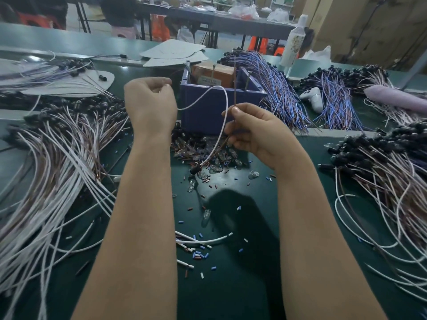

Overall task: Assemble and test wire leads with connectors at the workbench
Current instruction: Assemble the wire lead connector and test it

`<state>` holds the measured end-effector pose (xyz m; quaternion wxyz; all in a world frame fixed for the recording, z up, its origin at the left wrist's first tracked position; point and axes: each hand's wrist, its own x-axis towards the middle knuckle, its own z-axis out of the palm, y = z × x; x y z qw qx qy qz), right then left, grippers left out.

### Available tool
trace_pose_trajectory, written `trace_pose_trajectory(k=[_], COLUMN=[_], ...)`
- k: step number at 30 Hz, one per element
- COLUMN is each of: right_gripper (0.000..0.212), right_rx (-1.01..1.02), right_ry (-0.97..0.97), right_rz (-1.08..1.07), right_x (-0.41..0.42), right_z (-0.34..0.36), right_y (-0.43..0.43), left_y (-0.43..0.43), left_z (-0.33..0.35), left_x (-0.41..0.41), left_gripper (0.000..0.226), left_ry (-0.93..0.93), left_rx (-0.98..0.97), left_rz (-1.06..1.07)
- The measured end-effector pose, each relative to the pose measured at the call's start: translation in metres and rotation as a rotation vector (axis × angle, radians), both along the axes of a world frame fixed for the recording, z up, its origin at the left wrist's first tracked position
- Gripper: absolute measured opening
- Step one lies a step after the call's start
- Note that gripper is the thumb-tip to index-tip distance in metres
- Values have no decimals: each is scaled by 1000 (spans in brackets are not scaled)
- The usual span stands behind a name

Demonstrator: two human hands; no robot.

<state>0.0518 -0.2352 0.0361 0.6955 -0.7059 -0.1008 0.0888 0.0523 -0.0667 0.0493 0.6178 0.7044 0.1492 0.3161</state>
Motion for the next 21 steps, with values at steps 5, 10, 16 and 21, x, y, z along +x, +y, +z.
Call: trace_pose_trajectory(k=[5,10,16,21], right_gripper=[21,14,30,41], right_rx=[-95,-182,-313,-340], right_ry=[6,-26,-69,-66], right_rz=[-137,-254,-306,-333], right_x=[6,13,19,22], right_z=[-4,-11,-17,-20], right_y=[-3,0,2,2], left_y=[-1,-11,-28,-32], left_z=[-4,-8,-13,-12], left_x=[0,3,8,10], left_gripper=[25,27,9,26], left_ry=[-23,-37,22,32], left_rx=[251,260,-289,-437], left_rz=[-26,-89,-224,-320])
